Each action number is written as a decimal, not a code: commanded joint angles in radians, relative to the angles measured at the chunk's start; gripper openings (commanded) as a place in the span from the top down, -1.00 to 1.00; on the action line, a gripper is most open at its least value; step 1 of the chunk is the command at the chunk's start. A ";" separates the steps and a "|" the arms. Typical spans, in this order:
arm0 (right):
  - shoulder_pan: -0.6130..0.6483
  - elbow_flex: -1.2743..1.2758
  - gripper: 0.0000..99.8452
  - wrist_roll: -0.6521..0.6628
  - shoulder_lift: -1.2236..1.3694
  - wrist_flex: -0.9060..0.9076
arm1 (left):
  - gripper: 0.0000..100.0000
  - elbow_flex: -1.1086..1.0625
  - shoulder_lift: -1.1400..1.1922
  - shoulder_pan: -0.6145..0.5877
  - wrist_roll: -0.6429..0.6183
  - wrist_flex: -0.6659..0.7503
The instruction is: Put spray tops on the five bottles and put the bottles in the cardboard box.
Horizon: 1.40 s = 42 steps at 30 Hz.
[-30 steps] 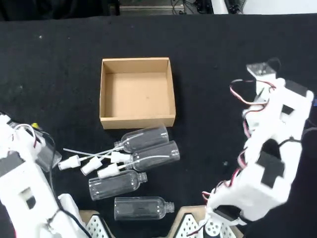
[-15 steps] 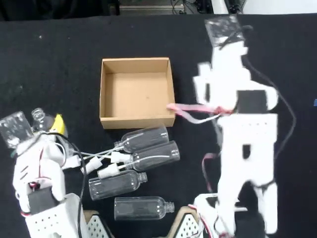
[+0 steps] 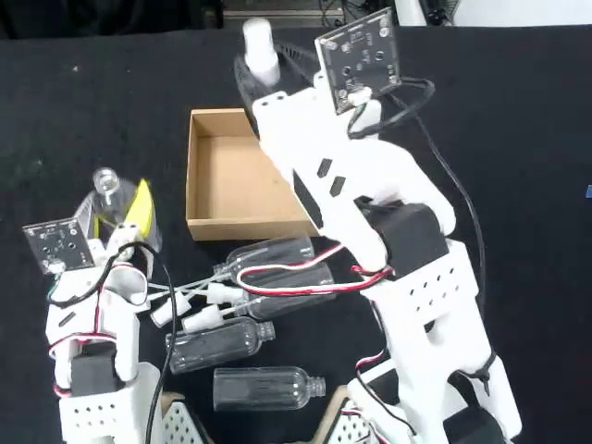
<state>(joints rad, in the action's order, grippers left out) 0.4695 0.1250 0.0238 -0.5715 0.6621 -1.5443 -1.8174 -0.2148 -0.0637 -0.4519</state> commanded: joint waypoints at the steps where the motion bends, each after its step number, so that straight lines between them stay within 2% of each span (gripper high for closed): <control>1: 0.020 -0.038 0.98 -0.006 -0.048 -0.114 | 0.93 -0.044 -0.008 0.015 0.008 0.219; 5: 0.018 -0.027 0.98 -0.006 -0.051 -0.123 | 0.93 -0.120 -0.008 0.021 0.002 0.310; 12: 0.020 -0.021 0.98 -0.006 -0.053 -0.121 | 0.93 -0.154 -0.008 0.255 0.008 0.374; 14: 0.021 -0.019 0.98 -0.008 -0.053 -0.117 | 0.93 -0.156 -0.008 0.288 0.008 0.393; 23: 0.114 -0.019 0.98 -0.008 -0.053 -0.115 | 0.94 -0.156 -0.008 0.288 0.006 0.377; 34: 0.141 -0.027 0.98 -0.006 -0.053 -0.121 | 0.93 -0.156 -0.008 0.334 0.008 0.336; 42: 0.236 -0.025 0.98 -0.006 -0.053 -0.123 | 0.93 -0.156 -0.008 0.351 0.009 0.339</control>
<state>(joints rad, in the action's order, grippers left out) 0.6736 0.1250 0.0238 -0.5715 0.5715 -1.6778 -1.8144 0.1258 -0.0637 -0.1174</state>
